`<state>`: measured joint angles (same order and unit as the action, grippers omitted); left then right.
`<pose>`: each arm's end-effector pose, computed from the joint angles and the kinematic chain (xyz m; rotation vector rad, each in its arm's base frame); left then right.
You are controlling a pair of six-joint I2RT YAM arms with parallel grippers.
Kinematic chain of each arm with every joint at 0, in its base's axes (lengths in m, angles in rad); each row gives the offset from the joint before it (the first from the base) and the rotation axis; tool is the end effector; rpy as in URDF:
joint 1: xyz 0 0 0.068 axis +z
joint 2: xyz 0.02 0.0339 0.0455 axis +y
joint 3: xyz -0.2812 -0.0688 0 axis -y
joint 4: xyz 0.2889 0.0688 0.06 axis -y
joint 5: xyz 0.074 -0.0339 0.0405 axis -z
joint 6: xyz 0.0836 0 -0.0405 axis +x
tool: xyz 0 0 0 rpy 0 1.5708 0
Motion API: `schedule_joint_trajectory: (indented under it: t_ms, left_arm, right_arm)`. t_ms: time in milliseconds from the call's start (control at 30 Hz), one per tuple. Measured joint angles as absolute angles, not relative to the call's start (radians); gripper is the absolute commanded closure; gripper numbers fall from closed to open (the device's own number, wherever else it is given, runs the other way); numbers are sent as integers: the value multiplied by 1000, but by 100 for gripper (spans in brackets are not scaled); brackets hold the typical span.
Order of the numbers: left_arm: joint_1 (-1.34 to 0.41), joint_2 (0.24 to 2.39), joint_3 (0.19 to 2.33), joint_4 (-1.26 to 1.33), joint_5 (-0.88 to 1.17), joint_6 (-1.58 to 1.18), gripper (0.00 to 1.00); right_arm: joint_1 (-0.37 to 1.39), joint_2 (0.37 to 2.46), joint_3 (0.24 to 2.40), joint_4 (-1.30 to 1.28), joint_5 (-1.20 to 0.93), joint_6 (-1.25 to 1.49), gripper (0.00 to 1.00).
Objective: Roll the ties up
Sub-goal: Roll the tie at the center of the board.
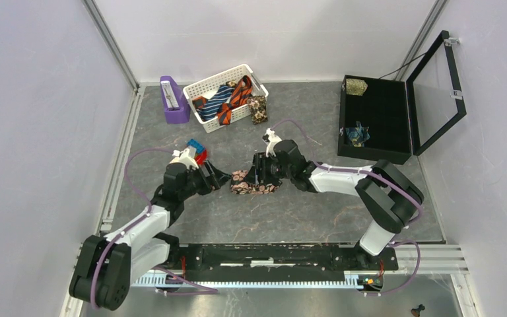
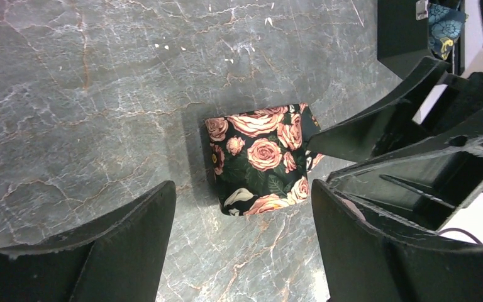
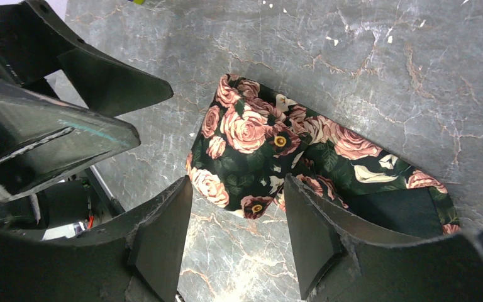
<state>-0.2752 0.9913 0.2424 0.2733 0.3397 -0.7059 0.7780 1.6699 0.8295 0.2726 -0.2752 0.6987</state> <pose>0.2372 -0.0959 0.1261 -0.2391 2.1425 -0.9403 0.2800 0.3078 0.1351 -0.2702 2.3304 1.1028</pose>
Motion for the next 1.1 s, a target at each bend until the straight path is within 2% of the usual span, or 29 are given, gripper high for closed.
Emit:
schedule_joint_trajectory:
  t_ms: [167, 667, 800, 967, 1100]
  left_arm:
    - [-270, 1032, 234, 330, 371, -707, 18]
    - [-270, 1249, 221, 501, 481, -725, 24]
    - [-270, 1282, 221, 538, 500, -726, 24]
    - [-270, 1320, 219, 577, 511, -727, 26]
    - [-270, 1335, 218, 600, 524, -732, 27]
  right_arm:
    - [788, 1709, 834, 275, -272, 707, 38]
    - [790, 1739, 826, 292, -268, 704, 56]
    - [785, 1739, 805, 304, -268, 702, 55]
    - [780, 1739, 794, 316, -269, 699, 44]
    - [775, 1738, 794, 316, -273, 694, 39]
